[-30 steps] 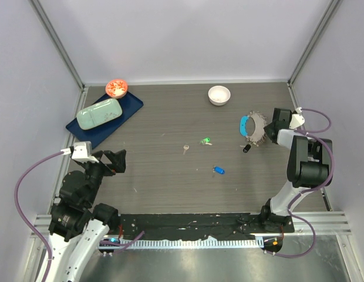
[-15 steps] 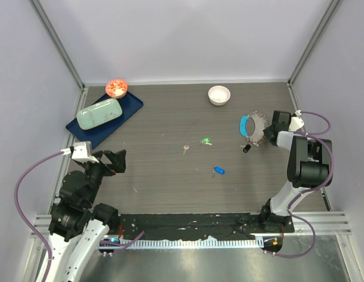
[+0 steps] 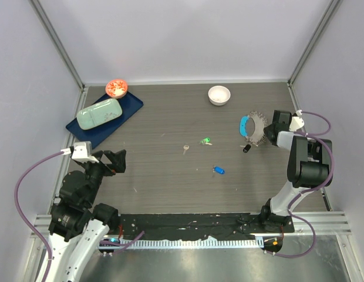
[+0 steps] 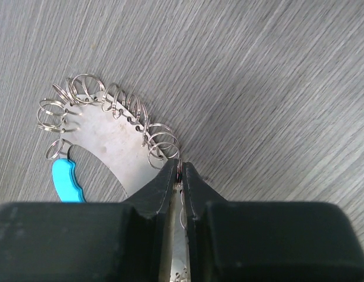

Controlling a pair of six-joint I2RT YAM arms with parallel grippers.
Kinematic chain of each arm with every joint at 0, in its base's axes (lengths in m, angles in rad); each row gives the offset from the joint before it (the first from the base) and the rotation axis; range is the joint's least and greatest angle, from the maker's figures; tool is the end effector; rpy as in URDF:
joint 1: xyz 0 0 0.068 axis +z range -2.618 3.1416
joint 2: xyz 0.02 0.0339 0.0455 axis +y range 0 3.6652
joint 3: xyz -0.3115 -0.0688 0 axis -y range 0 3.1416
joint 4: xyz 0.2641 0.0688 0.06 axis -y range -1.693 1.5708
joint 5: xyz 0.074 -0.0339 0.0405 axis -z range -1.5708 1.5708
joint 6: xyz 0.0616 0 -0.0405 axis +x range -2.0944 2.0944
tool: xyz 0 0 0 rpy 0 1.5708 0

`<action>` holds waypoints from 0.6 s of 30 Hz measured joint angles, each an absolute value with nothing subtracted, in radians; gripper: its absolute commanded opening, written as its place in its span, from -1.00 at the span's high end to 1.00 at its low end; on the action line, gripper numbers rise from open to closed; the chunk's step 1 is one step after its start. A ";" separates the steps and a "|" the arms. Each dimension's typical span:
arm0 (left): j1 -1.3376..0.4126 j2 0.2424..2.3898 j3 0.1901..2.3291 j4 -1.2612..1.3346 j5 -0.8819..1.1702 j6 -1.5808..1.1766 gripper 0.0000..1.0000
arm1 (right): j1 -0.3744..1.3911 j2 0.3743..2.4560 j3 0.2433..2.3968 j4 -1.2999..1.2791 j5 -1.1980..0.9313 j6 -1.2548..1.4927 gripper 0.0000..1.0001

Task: Put the keys on the keyring

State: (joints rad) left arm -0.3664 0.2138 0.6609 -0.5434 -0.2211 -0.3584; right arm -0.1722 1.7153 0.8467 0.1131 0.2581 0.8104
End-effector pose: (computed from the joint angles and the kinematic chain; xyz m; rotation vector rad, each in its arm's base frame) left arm 0.0620 -0.0093 0.3350 -0.1616 1.6698 -0.3641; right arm 0.3702 -0.0803 0.1673 1.1946 1.9604 0.0281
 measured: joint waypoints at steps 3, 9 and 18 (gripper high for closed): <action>-0.366 0.214 0.661 -0.543 -0.221 -0.358 -0.99 | -0.173 1.715 0.847 0.114 0.257 0.811 0.90; -0.366 0.214 0.661 -0.543 -0.221 -0.358 -0.99 | -0.175 1.715 0.841 0.126 0.245 0.812 0.99; -0.366 0.220 0.661 -0.543 -0.214 -0.358 -0.99 | -0.176 1.620 0.831 0.126 0.181 0.794 0.99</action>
State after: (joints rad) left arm -0.3664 0.2203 0.6609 -0.5430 -0.2142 -0.3580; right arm -0.1764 1.6199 0.8310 0.1257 0.1810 0.7944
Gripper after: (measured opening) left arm 0.996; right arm 0.033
